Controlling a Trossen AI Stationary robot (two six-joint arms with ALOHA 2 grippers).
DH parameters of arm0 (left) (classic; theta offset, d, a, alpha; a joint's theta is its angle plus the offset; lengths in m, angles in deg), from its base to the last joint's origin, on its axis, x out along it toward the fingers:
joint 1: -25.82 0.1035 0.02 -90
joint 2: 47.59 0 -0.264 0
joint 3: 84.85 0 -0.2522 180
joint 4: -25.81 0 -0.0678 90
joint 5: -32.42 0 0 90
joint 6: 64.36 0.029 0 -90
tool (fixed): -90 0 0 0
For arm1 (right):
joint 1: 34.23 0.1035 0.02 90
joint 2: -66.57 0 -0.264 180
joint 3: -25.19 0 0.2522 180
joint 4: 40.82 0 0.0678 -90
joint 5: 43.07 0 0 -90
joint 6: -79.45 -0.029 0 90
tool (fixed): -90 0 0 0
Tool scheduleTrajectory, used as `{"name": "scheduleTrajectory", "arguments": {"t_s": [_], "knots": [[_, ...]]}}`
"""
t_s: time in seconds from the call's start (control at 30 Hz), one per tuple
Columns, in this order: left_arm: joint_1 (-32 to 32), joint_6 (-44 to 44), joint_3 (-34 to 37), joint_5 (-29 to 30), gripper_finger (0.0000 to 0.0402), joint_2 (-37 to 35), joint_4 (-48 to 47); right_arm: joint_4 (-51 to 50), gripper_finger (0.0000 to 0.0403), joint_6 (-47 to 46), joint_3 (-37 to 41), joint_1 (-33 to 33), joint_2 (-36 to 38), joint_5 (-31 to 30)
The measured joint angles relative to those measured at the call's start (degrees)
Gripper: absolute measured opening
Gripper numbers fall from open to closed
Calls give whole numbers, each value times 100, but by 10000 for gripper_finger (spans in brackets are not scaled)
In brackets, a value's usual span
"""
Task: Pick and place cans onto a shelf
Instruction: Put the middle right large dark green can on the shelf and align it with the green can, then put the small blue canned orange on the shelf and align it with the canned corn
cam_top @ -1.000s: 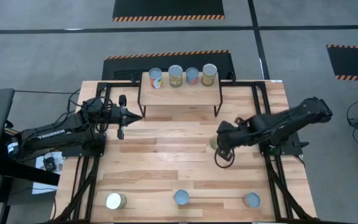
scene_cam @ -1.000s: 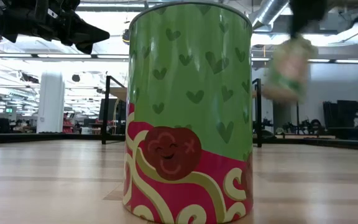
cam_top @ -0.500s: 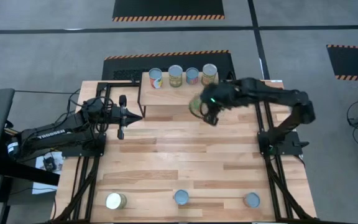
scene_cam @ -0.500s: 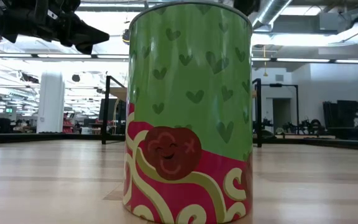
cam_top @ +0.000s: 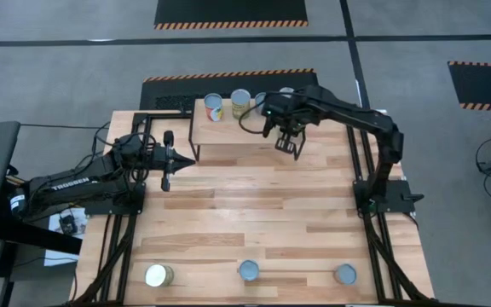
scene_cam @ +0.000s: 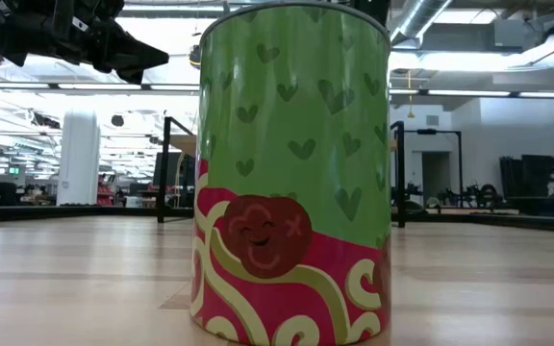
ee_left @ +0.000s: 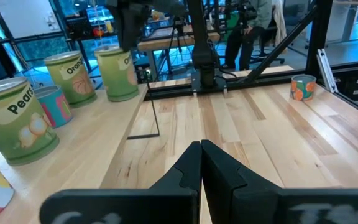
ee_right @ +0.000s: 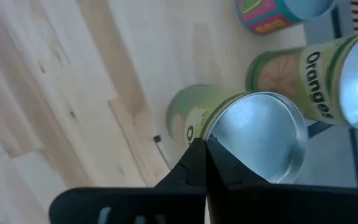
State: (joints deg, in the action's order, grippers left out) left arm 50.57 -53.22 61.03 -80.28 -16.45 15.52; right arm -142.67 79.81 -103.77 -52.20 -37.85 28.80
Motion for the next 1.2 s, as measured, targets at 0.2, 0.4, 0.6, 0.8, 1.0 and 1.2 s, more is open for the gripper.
{"name": "scheduleTrajectory", "arguments": {"t_s": [0.2,0.4,0.6,0.8,1.0,1.2], "knots": [[0,0,0,2,0,0,2,44,7,149,0,-106,7,25],[-2,2,0,0,0,0,2,51,22,185,0,-136,7,24],[-2,2,0,0,0,0,0,89,42,258,0,-132,7,12],[-2,2,0,2,0,0,-14,225,80,273,0,-120,7,-462],[-2,16,0,0,0,0,-14,157,105,508,13,115,156,-921],[-2,106,0,1,0,0,-14,388,43,198,125,651,745,-1369]]}}
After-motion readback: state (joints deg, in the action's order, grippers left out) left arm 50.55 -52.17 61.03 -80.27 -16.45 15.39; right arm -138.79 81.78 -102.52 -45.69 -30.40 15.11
